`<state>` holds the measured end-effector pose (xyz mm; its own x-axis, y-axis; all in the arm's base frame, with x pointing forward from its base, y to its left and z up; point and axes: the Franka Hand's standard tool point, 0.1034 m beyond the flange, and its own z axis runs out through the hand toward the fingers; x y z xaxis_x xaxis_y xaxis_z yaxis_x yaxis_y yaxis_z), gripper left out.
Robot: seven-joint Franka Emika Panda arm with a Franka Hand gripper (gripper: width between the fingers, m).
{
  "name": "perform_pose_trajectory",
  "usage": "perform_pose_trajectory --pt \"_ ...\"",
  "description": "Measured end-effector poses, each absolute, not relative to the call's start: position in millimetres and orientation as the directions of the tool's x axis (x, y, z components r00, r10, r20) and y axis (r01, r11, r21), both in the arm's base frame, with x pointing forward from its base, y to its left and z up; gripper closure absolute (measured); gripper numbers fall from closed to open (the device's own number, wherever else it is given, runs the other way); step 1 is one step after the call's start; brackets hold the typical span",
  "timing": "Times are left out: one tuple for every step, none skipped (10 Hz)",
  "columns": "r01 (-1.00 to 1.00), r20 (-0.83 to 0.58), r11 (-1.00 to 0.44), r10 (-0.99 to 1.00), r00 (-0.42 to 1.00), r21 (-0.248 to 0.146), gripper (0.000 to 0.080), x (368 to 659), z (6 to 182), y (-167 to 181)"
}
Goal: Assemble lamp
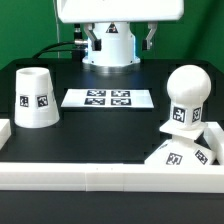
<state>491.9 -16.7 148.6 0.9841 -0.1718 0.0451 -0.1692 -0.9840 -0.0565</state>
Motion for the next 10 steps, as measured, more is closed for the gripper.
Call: perform_pose_trajectory --pt "-0.096 0.054 -0.993 -0.1 0.994 -0.071 0.0101 476.6 145.0 -38.4" --pt "-0.077 0.041 -0.995 -0.08 0.996 -0.071 0.0101 458.6 140.1 -64.5" --pt "-0.055 0.036 -0.995 -0.059 0.998 -0.083 0.0101 450.4 135.3 -82.4" --pt "-0.045 0.037 -0.993 -0.049 0.998 -0.107 0.0101 445.1 130.2 -99.7" --pt "-0.052 0.014 -0.987 -0.054 0.998 -0.154 0.0101 439.6 125.6 -109.7" --pt "-0.063 0.01 -0.986 -0.066 0.998 -0.155 0.0101 440.2 124.8 -112.0" --pt "-0.061 0.01 -0.986 -0.063 0.998 -0.155 0.0101 440.1 124.6 -110.8" --pt "-0.06 0.009 -0.986 -0.062 0.998 -0.155 0.0101 439.9 124.2 -110.9" --pt "-0.04 0.008 -0.987 -0.042 0.999 -0.157 0.0101 439.1 121.9 -114.1" --pt "-0.024 0.002 -0.987 -0.025 1.0 -0.159 0.0101 436.7 118.7 -125.6"
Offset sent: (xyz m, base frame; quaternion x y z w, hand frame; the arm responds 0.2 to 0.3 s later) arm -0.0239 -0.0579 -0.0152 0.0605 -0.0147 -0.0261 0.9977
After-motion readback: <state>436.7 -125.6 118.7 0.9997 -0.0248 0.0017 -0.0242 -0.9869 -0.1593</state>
